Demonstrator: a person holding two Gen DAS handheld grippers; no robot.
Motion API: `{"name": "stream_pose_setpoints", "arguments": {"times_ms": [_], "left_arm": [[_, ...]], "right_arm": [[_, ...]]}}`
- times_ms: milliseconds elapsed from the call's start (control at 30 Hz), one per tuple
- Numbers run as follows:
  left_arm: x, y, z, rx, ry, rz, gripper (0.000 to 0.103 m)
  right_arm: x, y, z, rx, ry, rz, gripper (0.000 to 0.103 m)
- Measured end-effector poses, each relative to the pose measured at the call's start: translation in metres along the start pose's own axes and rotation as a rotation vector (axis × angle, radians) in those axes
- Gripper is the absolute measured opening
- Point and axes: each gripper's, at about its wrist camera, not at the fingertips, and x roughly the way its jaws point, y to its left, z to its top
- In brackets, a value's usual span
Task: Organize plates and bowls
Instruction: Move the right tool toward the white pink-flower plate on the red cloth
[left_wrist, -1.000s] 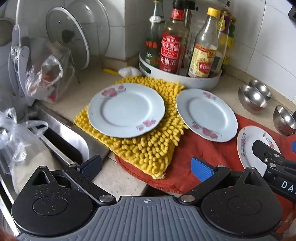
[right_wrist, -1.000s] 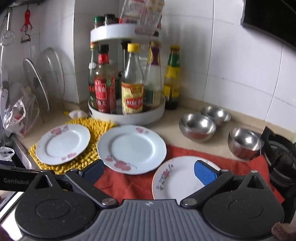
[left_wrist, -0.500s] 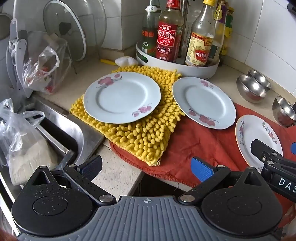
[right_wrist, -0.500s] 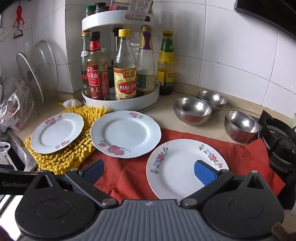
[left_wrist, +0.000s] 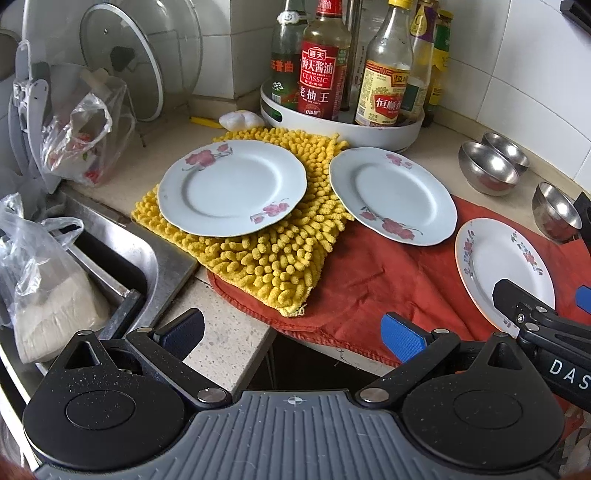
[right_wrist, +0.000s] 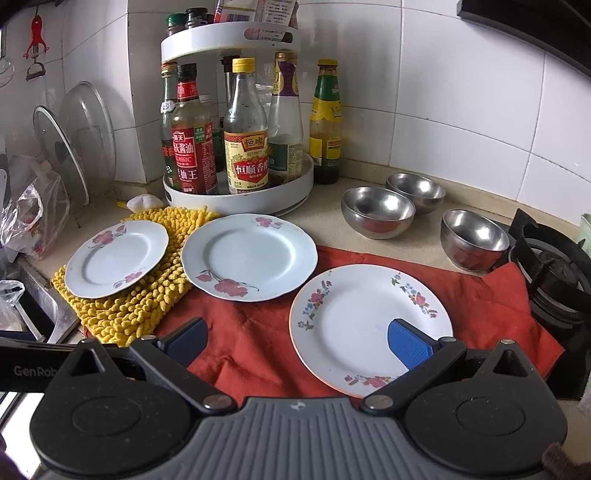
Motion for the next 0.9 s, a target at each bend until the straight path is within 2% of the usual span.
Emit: {"name": "stream_pose_setpoints", "arguments": {"times_ms": [900], "left_arm": [[-0.0039,0.0028,-0.0058,-0.002,-0.002,-0.003,0.103]], "right_arm": [[-0.0068,-0.0007,-0.0036,0.013,0.007,-0.003,0.1]]}}
